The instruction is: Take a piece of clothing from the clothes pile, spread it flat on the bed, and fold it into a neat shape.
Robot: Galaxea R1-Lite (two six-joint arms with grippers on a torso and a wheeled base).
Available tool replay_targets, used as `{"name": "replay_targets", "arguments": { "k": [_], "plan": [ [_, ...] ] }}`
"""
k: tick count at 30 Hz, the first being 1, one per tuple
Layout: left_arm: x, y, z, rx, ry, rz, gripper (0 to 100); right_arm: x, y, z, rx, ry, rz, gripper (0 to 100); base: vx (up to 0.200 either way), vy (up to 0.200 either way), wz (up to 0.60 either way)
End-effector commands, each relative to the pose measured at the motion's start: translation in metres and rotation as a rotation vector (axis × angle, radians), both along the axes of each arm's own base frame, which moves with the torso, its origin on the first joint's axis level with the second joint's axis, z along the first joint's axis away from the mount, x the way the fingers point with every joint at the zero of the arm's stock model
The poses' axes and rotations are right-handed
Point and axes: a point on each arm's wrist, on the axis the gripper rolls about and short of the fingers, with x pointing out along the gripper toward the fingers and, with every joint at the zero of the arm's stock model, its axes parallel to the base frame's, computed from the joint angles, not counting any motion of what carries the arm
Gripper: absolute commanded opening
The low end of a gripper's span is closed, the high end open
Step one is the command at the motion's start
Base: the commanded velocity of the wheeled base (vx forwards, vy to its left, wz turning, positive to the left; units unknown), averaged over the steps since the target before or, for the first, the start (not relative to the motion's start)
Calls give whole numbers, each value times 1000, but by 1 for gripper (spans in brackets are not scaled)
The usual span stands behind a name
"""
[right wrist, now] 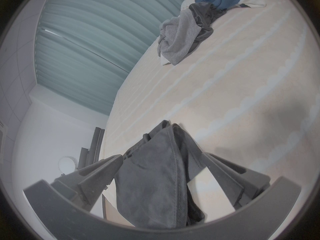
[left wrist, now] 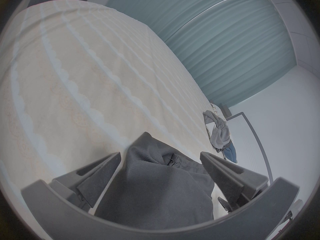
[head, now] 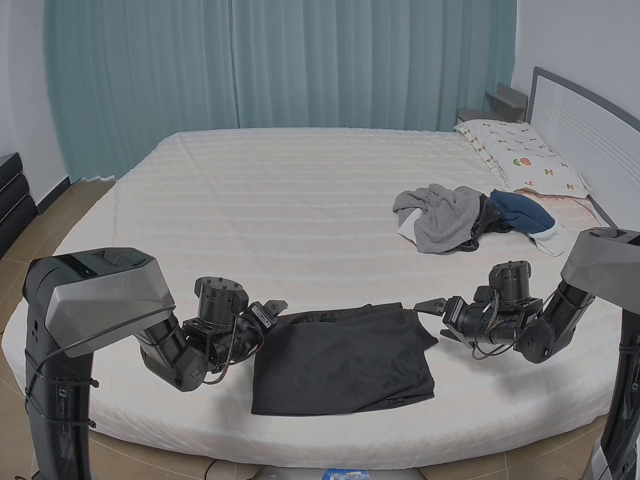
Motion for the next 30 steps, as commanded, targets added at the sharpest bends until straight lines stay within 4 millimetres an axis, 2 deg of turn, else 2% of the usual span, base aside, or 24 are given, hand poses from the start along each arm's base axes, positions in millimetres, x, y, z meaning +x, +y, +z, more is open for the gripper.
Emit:
{"name": "replay_targets", "arguments": {
  "k": [1, 4, 7, 9, 10, 12, 21, 22, 24, 25, 30],
  "plan": [
    [-1, -2, -6, 22, 6, -15, 100, 10, 6, -12, -1, 5, -4, 100, 0, 0, 0],
    [-1, -2, -7, 34, 6, -22, 100, 14, 13, -14, -15, -2, -22, 100, 0, 0, 0],
    [-1, -2, -8, 39, 6, -23, 100, 25, 28, -28, -35, -13, -50, 100, 0, 0, 0],
    [-1, -2, -8, 39, 6, -23, 100, 28, 30, -31, -38, -14, -54, 100, 0, 0, 0],
    [-1, -2, -8, 39, 6, -23, 100, 34, 36, -40, -53, -17, -75, 100, 0, 0, 0],
    [-1, -2, -8, 39, 8, -23, 100, 35, 39, -48, -69, -16, -96, 100, 0, 0, 0],
    [-1, -2, -8, 43, 5, -22, 100, 40, 41, -46, -38, -18, -121, 100, 0, 0, 0],
    [-1, -2, -8, 43, 5, -22, 100, 41, 42, -45, -36, -22, -122, 0, 0, 0, 0],
    [-1, -3, -8, 43, 5, -23, 100, 41, 42, -45, -37, -24, -129, 0, 0, 0, 0],
    [-1, -3, -8, 43, 5, -23, 0, 41, 42, -45, -37, -26, -129, 0, 0, 0, 0],
    [-1, -4, -10, 48, 6, -22, 0, 43, 42, -45, -33, -44, -138, 0, 0, 0, 0]
  ]
}}
